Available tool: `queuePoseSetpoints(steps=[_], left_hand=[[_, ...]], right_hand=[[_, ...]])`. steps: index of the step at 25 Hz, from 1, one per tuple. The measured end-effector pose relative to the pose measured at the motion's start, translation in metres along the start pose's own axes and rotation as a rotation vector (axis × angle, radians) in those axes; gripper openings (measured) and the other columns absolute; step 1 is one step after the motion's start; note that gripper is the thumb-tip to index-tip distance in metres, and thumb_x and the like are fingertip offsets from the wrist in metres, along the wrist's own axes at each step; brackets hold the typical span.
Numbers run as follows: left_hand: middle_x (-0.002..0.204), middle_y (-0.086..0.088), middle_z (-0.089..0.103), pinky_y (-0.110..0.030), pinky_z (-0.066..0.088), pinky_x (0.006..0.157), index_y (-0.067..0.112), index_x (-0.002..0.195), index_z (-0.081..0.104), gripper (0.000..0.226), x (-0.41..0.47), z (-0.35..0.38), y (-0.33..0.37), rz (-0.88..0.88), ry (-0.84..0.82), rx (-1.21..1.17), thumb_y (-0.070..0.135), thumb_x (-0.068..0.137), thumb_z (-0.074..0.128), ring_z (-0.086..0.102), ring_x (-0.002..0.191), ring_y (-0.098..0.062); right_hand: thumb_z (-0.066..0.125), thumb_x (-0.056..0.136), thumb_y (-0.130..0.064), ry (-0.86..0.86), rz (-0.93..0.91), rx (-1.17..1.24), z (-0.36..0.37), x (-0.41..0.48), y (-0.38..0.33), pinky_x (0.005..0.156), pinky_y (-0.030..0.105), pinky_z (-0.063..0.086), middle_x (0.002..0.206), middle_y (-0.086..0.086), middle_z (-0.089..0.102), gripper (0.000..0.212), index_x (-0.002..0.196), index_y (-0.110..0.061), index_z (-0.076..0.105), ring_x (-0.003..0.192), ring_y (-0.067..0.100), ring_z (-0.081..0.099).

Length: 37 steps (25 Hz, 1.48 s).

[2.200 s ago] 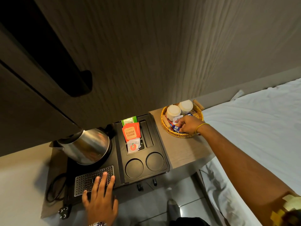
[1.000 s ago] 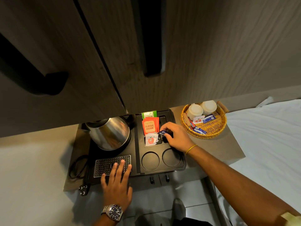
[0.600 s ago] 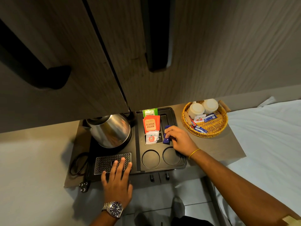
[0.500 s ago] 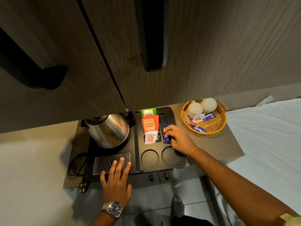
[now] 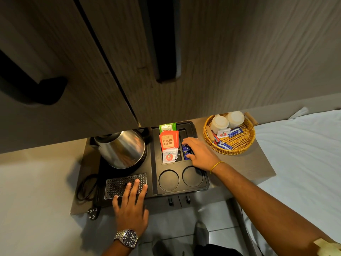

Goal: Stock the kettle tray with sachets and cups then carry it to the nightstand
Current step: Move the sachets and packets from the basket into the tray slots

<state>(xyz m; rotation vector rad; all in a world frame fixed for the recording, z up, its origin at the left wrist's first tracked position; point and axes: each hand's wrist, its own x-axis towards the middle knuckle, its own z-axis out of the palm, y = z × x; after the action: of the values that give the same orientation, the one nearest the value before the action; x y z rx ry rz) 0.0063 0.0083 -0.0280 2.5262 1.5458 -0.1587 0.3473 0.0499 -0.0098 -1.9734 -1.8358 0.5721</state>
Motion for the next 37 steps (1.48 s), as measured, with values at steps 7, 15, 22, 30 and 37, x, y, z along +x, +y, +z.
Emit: queuePoseSetpoints(steps=[7, 15, 22, 30, 37], left_hand=[[0.159, -0.005, 0.035, -0.068, 0.029, 0.104, 0.03, 0.148, 0.037, 0.11, 0.001, 0.003, -0.002, 0.01, -0.003, 0.002, 0.037, 0.049, 0.084, 0.032, 0.145, -0.029], [0.162, -0.002, 0.031, -0.066, 0.025, 0.107, 0.032, 0.148, 0.037, 0.108, 0.0, 0.005, -0.001, 0.005, 0.002, 0.009, 0.037, 0.05, 0.082, 0.033, 0.146, -0.028], [0.167, 0.005, 0.016, -0.063, 0.017, 0.112, 0.041, 0.155, 0.016, 0.116, 0.003, 0.012, -0.007, -0.019, -0.03, 0.005, 0.041, 0.053, 0.07, 0.026, 0.15, -0.025], [0.167, 0.004, 0.018, -0.063, 0.02, 0.11, 0.041, 0.154, 0.015, 0.117, 0.002, 0.01, -0.004, -0.027, -0.02, -0.004, 0.042, 0.052, 0.072, 0.028, 0.149, -0.026], [0.165, 0.002, 0.022, -0.063, 0.022, 0.109, 0.035, 0.152, 0.03, 0.109, 0.002, 0.01, -0.004, -0.028, -0.026, 0.025, 0.04, 0.052, 0.073, 0.03, 0.148, -0.027]], right_hand=[[0.065, 0.085, -0.004, 0.015, 0.009, 0.188, -0.003, -0.017, 0.003, 0.121, 0.029, 0.03, 0.148, -0.001, 0.058, 0.048, 0.128, -0.024, 0.063, 0.147, 0.013, 0.04], [0.065, 0.091, -0.014, 0.583, 0.45, 0.096, -0.058, -0.016, 0.052, 0.076, 0.035, 0.057, 0.095, 0.01, 0.078, 0.013, 0.1, -0.015, 0.075, 0.091, 0.031, 0.071], [0.069, 0.088, -0.028, 0.244, 0.544, -0.029, -0.061, 0.004, 0.053, 0.083, 0.039, 0.059, 0.093, 0.012, 0.079, 0.017, 0.095, -0.017, 0.08, 0.093, 0.035, 0.072], [0.076, 0.082, -0.012, 0.337, 0.595, 0.252, -0.056, -0.001, 0.054, 0.085, 0.034, 0.059, 0.086, 0.001, 0.079, 0.018, 0.097, -0.021, 0.079, 0.09, 0.022, 0.073], [0.063, 0.086, 0.001, 0.457, 0.502, 0.397, -0.054, -0.01, 0.06, 0.083, 0.04, 0.062, 0.088, 0.006, 0.075, 0.025, 0.102, -0.012, 0.076, 0.084, 0.021, 0.071]])
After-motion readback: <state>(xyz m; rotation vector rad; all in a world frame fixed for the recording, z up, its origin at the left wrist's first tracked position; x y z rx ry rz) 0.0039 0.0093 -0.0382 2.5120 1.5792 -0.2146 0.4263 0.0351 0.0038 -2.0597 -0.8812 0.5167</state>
